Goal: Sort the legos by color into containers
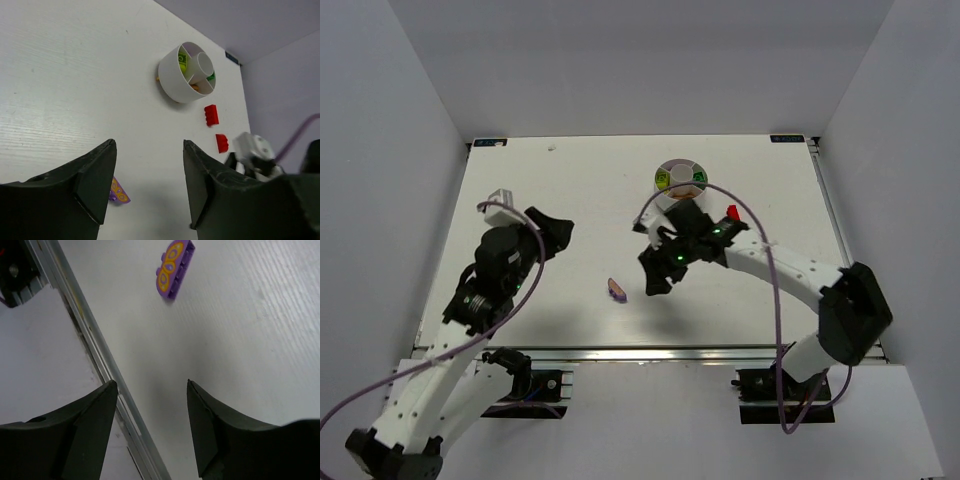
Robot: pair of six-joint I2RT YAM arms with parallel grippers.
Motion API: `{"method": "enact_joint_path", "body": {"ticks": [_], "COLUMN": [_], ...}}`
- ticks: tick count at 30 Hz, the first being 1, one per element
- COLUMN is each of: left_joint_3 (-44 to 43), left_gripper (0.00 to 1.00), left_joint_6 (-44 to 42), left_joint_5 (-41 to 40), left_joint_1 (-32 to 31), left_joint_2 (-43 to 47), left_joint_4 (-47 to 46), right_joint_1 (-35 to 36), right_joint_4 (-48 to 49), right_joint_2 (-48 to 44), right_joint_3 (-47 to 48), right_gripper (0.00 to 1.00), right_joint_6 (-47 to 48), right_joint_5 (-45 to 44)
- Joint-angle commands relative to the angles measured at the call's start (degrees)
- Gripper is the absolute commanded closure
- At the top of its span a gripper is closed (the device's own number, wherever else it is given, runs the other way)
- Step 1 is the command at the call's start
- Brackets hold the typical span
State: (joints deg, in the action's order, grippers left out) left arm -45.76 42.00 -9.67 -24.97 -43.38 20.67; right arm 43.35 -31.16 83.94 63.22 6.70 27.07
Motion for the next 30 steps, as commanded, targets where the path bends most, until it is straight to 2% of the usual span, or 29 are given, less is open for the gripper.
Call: {"method": "enact_joint_path", "body": {"ticks": [1, 3, 4, 5, 12, 20, 30], "left_joint_3": [3.64, 4.27, 4.27, 3.75, 4.53, 4.98, 4.63], "left_gripper": [0.35, 0.34, 0.34, 0.34, 0.34, 0.34, 0.33], "left_joint_6": [5.72, 7.13, 7.22, 7.39, 10.03, 11.79, 11.88], "left_joint_5": [-4.82, -5.09, -5.27, -5.36, -6.32, -7.82, -8.52], "left_joint_1": [0.01, 0.01, 0.01, 0.01, 0.01, 0.01, 0.01], "left_joint_2": [7.06, 10.23, 10.59, 11.11, 14.98, 20.17, 20.88], "left_joint_4": [5.52, 7.10, 7.89, 10.33, 15.54, 19.85, 20.47], "right_joint_1": [7.26, 8.76, 8.94, 9.38, 11.92, 13.77, 14.48], "right_joint_4": [5.14, 6.10, 6.37, 6.55, 6.63, 7.25, 7.95], "right_joint_2": [6.46, 10.08, 13.41, 15.09, 25.03, 29.61, 31.02], "right_joint_3": [6.81, 11.29, 12.62, 15.41, 21.94, 22.56, 19.57], "right_gripper": [0.34, 0.33, 0.26, 0.25, 0.24, 0.30, 0.41], "right_joint_6": [-11.08, -14.50, -15.22, -16.01, -18.30, -18.30, -15.93], "right_joint_5": [-10.27, -11.16, -12.12, -12.91, -16.96, -20.57, -22.76]}}
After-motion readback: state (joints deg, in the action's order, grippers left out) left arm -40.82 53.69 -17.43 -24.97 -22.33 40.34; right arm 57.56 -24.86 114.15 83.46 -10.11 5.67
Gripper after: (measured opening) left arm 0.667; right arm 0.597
